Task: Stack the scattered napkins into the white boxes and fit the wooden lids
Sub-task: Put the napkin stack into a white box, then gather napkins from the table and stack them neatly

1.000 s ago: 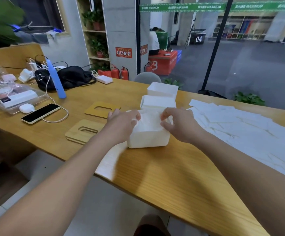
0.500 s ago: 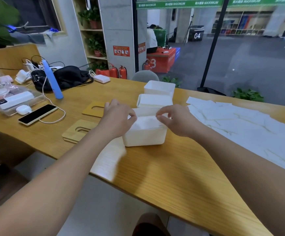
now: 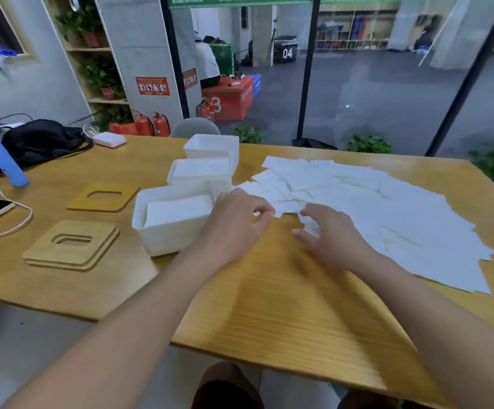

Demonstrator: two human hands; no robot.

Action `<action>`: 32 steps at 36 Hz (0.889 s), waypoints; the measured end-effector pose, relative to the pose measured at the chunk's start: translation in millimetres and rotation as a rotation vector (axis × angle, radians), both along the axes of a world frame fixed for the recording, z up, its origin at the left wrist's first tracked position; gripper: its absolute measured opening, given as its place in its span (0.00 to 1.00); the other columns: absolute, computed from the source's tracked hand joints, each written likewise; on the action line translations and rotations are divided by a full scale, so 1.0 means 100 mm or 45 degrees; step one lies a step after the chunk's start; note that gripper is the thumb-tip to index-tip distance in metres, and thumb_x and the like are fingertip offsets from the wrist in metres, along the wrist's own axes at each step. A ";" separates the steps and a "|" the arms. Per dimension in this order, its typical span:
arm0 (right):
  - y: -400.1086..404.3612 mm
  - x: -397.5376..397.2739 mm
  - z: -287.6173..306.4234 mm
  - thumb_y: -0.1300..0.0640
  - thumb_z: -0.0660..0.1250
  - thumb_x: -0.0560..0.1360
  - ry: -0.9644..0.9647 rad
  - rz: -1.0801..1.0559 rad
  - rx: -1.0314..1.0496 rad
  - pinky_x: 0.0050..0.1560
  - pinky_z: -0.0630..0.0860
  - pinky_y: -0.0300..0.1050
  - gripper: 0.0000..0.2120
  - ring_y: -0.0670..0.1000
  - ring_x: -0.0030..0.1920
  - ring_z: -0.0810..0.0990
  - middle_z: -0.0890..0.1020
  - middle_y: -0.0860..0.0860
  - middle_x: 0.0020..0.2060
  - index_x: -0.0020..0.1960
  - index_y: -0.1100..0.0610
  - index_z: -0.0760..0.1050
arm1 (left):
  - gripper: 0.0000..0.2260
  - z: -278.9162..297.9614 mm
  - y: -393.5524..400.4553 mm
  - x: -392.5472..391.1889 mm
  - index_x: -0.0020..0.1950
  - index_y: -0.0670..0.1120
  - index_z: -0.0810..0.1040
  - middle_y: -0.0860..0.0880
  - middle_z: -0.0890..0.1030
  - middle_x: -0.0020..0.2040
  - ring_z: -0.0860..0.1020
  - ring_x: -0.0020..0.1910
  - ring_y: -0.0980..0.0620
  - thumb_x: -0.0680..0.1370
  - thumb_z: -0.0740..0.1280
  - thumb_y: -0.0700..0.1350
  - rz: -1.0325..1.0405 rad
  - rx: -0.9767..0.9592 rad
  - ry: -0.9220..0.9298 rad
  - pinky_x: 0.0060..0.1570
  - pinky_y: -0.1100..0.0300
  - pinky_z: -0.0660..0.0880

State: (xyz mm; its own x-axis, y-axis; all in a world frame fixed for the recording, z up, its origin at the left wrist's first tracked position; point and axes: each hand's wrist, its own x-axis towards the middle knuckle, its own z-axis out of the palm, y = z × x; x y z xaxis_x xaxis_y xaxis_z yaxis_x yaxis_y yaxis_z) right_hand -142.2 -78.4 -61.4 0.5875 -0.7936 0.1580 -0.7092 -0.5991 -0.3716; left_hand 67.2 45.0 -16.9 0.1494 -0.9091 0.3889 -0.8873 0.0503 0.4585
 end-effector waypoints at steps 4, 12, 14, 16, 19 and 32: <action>-0.05 -0.19 -0.14 0.32 0.61 0.81 0.078 0.054 -0.044 0.76 0.65 0.57 0.31 0.52 0.76 0.71 0.76 0.47 0.74 0.75 0.51 0.76 | 0.10 -0.25 -0.20 -0.20 0.59 0.57 0.88 0.60 0.87 0.56 0.77 0.64 0.54 0.86 0.67 0.53 -0.027 0.112 0.002 0.70 0.49 0.71; -0.12 -0.29 -0.36 0.26 0.52 0.79 0.076 0.103 -0.115 0.78 0.59 0.59 0.32 0.48 0.77 0.68 0.75 0.41 0.73 0.70 0.46 0.77 | 0.10 -0.64 -0.52 -0.25 0.64 0.55 0.85 0.58 0.83 0.65 0.73 0.70 0.51 0.86 0.66 0.50 0.011 0.204 -0.018 0.71 0.53 0.66; -0.16 -0.25 -0.34 0.27 0.52 0.79 0.074 0.092 -0.137 0.77 0.59 0.58 0.30 0.49 0.74 0.71 0.77 0.40 0.69 0.65 0.45 0.79 | 0.11 -0.64 -0.61 -0.23 0.65 0.52 0.85 0.55 0.82 0.67 0.72 0.72 0.49 0.87 0.66 0.47 0.026 0.182 -0.019 0.71 0.54 0.64; -0.20 -0.19 -0.31 0.28 0.56 0.81 0.047 0.091 -0.152 0.76 0.60 0.57 0.26 0.51 0.72 0.73 0.78 0.41 0.67 0.62 0.45 0.80 | 0.13 -0.65 -0.73 -0.19 0.68 0.51 0.85 0.52 0.79 0.73 0.69 0.77 0.48 0.87 0.65 0.47 0.057 0.183 -0.012 0.76 0.52 0.62; -0.24 -0.10 -0.30 0.31 0.60 0.83 -0.010 0.091 -0.123 0.76 0.58 0.55 0.25 0.52 0.75 0.71 0.78 0.45 0.71 0.66 0.48 0.80 | 0.14 -0.69 -0.91 -0.11 0.68 0.50 0.84 0.50 0.79 0.73 0.68 0.78 0.47 0.88 0.62 0.48 0.064 0.219 -0.029 0.77 0.48 0.63; -0.35 -0.12 -0.42 0.26 0.56 0.80 -0.074 0.145 -0.049 0.80 0.58 0.51 0.31 0.45 0.77 0.67 0.75 0.40 0.74 0.72 0.44 0.78 | 0.15 -0.67 -1.05 0.07 0.70 0.43 0.81 0.48 0.80 0.72 0.73 0.73 0.48 0.88 0.63 0.49 0.065 0.220 -0.057 0.74 0.58 0.59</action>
